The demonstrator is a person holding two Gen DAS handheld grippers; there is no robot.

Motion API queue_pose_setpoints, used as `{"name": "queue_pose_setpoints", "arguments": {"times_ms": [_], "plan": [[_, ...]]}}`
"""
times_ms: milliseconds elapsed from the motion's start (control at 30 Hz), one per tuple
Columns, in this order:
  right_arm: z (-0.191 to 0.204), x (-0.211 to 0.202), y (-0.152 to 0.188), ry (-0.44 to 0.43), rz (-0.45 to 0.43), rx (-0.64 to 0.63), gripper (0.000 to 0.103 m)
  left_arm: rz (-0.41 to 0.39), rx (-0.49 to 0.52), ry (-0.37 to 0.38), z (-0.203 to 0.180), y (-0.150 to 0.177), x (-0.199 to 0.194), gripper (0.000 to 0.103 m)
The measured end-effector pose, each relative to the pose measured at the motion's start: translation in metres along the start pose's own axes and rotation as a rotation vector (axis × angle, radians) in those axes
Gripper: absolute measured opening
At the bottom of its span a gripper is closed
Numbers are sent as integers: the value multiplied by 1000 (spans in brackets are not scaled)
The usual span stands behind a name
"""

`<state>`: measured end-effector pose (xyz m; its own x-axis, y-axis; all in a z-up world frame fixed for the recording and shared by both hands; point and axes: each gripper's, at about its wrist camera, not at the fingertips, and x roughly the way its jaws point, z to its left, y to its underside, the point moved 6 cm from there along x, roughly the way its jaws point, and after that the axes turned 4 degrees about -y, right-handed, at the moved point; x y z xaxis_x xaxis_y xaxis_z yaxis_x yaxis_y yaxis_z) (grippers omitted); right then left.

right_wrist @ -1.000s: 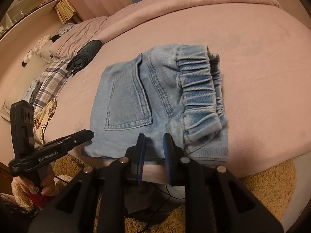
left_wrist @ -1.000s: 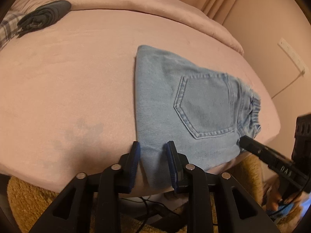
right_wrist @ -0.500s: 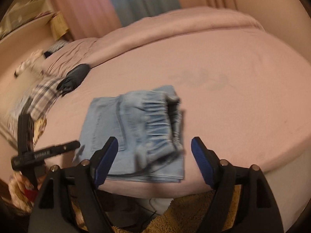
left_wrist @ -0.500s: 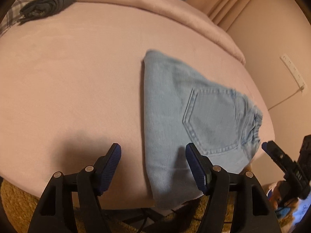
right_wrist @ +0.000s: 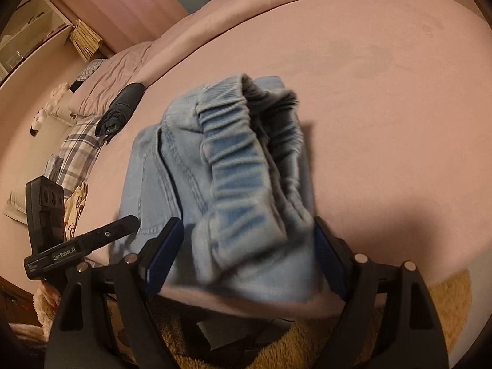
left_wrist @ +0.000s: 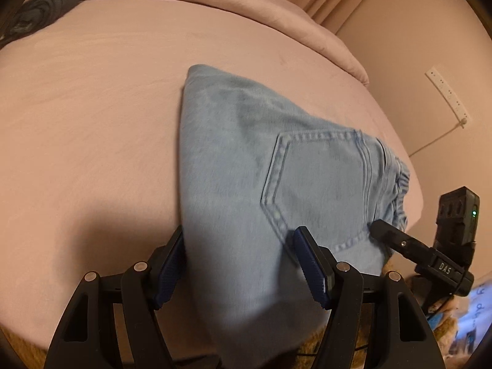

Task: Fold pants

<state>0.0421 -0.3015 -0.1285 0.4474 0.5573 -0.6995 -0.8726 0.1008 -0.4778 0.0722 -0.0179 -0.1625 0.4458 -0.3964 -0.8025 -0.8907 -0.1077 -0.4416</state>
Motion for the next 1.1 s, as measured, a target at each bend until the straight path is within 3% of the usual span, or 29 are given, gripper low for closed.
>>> {"name": "queue_pose_setpoints", "arguments": {"times_ms": [167, 200, 233, 433, 600, 900, 1100], "plan": [[-2, 15, -18, -46, -18, 26, 84, 5, 11, 14, -3, -11, 7, 68], [-4, 15, -20, -53, -22, 40, 81, 4, 16, 10, -4, -13, 8, 64], [-4, 14, -20, -55, -25, 49, 78, 8, 33, 7, -6, -12, 8, 52], [8, 3, -16, -15, -65, 41, 52, -32, 17, -21, -14, -10, -7, 25], [23, -12, -28, -19, -108, 12, 40, -77, 37, -15, -29, -17, -32, 22], [74, -31, -83, -39, -223, -127, 40, -232, 72, -33, -29, -64, -82, 22], [94, -23, -116, -46, -255, -176, 40, -289, 45, -41, -24, -100, -82, 22]]}}
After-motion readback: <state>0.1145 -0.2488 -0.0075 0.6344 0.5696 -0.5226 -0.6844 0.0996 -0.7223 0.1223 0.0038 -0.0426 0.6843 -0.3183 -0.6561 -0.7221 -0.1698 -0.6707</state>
